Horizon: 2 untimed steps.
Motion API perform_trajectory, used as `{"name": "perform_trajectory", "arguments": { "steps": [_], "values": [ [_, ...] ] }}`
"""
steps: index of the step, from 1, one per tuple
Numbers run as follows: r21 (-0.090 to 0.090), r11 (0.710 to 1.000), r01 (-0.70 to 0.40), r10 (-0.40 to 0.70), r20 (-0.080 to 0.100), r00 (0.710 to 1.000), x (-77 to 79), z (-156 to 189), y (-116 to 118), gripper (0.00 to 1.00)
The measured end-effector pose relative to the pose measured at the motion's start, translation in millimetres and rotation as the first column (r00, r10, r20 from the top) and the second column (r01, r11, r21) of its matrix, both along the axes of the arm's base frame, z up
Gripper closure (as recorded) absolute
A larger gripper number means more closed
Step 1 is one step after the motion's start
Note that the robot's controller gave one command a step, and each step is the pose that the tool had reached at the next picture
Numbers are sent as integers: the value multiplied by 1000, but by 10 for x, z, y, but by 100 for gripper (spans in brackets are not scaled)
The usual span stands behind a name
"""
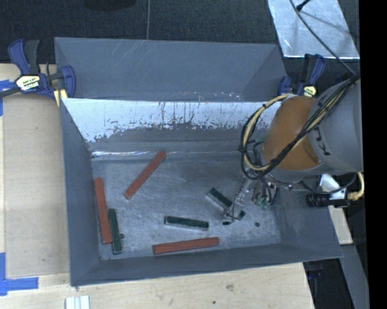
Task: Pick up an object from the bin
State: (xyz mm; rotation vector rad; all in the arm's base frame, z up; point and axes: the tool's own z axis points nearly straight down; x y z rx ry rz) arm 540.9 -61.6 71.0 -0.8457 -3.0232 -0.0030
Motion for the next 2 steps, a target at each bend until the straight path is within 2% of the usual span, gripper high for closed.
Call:
{"name": "perform_trajectory", "arguments": {
  "steps": [1, 2],
  "values": [
    [-2, 971, 239, -239, 0, 971, -203, -12, 199, 0],
    [-3, 971, 238, -238, 4, 971, -190, -1, 184, 100]
  ]
}}
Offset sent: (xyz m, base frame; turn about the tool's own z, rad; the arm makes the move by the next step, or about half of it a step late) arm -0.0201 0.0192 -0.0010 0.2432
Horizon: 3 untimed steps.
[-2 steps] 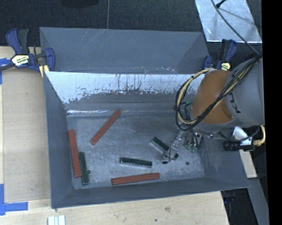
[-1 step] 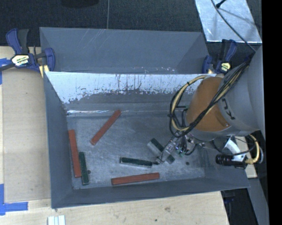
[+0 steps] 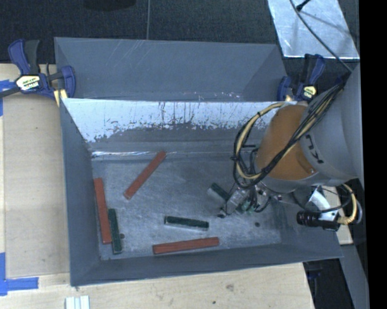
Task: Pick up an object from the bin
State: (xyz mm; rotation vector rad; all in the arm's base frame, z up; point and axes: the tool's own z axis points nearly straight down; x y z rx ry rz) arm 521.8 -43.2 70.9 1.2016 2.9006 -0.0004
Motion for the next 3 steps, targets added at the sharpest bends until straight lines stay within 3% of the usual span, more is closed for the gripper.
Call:
{"name": "perform_trajectory", "arguments": {
  "steps": [2, 3],
  "values": [
    [0, 1000, -8, 8, 1, 1000, 17, 459, -15, 100],
    [-1, 1000, -13, 13, 4, 1000, 29, 524, -19, 100]
  ]
}}
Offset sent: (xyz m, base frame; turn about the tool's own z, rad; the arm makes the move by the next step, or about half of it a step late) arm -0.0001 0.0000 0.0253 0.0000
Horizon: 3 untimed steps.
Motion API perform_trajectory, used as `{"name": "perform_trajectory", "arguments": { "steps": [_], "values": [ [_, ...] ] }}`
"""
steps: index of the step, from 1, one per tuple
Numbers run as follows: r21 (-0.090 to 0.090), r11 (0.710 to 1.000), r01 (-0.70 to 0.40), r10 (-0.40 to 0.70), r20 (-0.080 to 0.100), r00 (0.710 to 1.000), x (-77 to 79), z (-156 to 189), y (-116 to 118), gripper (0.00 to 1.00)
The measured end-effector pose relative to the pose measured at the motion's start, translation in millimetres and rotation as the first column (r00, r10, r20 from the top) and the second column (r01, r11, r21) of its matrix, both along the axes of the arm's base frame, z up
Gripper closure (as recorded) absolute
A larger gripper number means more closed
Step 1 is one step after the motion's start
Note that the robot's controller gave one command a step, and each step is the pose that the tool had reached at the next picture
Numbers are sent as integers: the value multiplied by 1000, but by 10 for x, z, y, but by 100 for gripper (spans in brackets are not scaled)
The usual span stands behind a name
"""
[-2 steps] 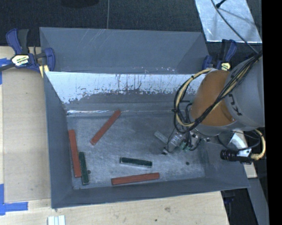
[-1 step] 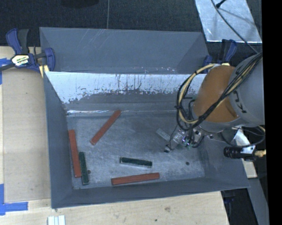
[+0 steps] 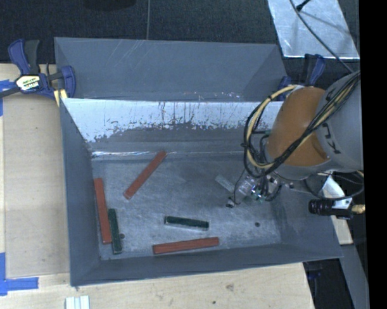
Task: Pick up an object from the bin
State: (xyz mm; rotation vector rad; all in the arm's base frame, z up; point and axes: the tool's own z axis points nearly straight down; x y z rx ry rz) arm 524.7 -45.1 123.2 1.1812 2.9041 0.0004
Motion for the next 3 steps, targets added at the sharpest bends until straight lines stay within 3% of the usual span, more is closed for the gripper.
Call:
{"name": "perform_trajectory", "arguments": {
  "steps": [2, 3],
  "values": [
    [1, 1000, -9, 9, 0, 1000, 20, 672, -18, 100],
    [0, 1000, -14, 14, -1, 1000, 27, 722, -24, 100]
  ]
}}
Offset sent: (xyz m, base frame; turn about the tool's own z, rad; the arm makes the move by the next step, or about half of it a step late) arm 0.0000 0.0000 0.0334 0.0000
